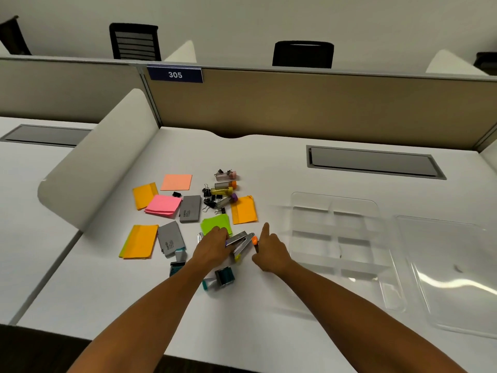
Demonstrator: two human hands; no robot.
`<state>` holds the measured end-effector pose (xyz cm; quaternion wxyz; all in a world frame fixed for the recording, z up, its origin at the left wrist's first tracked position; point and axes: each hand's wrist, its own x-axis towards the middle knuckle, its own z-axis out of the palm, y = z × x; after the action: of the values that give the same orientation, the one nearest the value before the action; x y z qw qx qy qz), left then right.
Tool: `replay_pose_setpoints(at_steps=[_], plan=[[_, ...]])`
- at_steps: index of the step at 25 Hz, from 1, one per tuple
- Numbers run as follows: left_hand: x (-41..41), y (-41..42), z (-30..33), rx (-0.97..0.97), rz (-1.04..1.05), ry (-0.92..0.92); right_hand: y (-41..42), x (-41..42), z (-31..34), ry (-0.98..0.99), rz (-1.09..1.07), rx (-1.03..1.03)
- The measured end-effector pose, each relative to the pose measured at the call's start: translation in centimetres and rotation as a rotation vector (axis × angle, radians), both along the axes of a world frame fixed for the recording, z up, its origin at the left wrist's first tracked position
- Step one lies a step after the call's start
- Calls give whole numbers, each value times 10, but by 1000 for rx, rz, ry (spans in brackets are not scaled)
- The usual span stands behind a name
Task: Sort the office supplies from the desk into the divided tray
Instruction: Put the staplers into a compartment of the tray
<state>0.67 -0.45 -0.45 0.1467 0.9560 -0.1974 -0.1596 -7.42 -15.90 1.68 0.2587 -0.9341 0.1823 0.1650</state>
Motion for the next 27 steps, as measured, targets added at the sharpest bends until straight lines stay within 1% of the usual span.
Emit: replay_pose_setpoints(at_steps=[3,8,11,14,16,20,23,27], plan=[[-1,1,2,-20,57,5,-11,1,11,1,-48,132],[-7,-2,5,-112,190,22,-34,-13,36,-45,-66,253],[-10,-5,7,-177,232,-20,-51,-31,46,-107,-106,335],[-15,-15,14,-228,271,-46,-65,-50,52,-190,-115,368],[-21,-25,19,-273,292,-47,-73,-64,54,-201,-78,375],[-39,-54,34,-469,283,-56,-93,-88,60,-227,-67,334],[-60,-75,45,-600,223,-45,-109,-107,64,-178,36,204],[-90,-102,53,-636,78,3,-123,-131,58,-60,119,9]])
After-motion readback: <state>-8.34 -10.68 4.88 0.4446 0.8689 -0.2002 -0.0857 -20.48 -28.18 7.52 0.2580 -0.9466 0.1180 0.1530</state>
